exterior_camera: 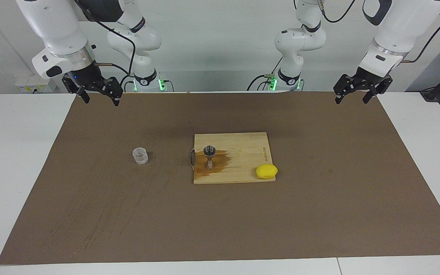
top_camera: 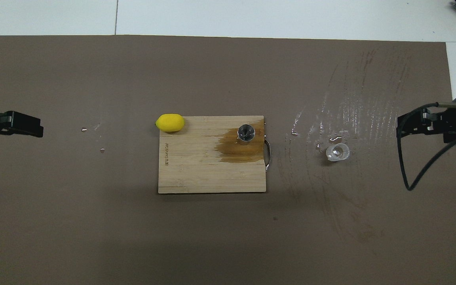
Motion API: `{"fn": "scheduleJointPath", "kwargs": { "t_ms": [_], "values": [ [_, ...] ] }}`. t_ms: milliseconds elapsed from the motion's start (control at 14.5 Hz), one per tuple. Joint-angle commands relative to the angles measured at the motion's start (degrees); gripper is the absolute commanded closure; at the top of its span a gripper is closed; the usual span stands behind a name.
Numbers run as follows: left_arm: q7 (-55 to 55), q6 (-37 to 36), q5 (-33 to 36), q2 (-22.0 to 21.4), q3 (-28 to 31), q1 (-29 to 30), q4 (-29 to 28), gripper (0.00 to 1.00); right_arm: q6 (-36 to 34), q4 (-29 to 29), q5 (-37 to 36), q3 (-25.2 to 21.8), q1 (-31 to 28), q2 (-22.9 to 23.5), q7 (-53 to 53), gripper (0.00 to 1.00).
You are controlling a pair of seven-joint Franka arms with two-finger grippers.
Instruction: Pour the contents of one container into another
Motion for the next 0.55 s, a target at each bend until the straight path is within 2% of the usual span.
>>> {"fn": "scheduleJointPath", "kwargs": {
  "t_ms": [0,484],
  "values": [
    [0.25,0.63,-0.51,-1.10,0.07,0.24,-1.47,0.00,-1.00,0.06,0.61,0.23,-0.70,0.07,-1.35,0.00],
    [0.25,0.55,-0.51,-1.10,0.07,0.24,-1.47,0.00,-0.56,-0.12,0.61,0.14,-0.70,-0.20,-1.26,0.00]
  ]
}}
